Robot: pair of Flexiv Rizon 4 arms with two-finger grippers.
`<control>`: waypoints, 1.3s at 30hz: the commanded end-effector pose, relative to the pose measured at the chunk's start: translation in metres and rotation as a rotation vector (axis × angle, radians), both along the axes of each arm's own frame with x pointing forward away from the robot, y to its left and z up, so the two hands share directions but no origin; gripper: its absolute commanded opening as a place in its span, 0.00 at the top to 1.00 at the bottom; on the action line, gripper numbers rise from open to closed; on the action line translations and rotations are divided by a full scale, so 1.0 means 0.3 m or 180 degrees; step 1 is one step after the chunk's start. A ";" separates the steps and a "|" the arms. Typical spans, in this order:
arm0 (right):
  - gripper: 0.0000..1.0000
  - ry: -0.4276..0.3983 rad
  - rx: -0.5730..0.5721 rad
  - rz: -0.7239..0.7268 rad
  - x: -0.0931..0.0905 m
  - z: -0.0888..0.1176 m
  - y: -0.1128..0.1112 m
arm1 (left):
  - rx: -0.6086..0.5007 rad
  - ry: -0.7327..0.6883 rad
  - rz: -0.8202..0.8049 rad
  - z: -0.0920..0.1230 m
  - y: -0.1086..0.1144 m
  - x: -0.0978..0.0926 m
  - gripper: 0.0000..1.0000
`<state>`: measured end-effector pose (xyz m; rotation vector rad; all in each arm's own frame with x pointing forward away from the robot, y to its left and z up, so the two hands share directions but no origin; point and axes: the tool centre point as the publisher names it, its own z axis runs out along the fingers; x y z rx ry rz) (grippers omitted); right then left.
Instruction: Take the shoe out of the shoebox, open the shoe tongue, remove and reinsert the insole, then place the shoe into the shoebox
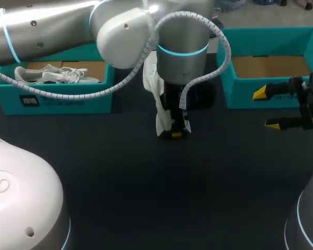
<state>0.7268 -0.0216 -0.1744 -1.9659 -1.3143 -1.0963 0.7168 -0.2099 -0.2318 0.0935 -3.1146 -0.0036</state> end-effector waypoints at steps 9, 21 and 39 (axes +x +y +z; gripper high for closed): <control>0.00 0.0003 -0.0009 -0.0009 -0.004 0.000 0.002 | -0.0032 -0.0029 -0.0002 0.024 0.023 -0.011 1.00; 0.00 0.0003 -0.0009 -0.0009 -0.004 0.000 0.002 | -0.0093 0.0146 -0.0151 0.077 0.173 0.154 1.00; 0.00 0.0003 -0.0009 -0.0009 -0.004 0.000 0.002 | 0.0046 0.0281 -0.0227 0.196 0.446 0.435 1.00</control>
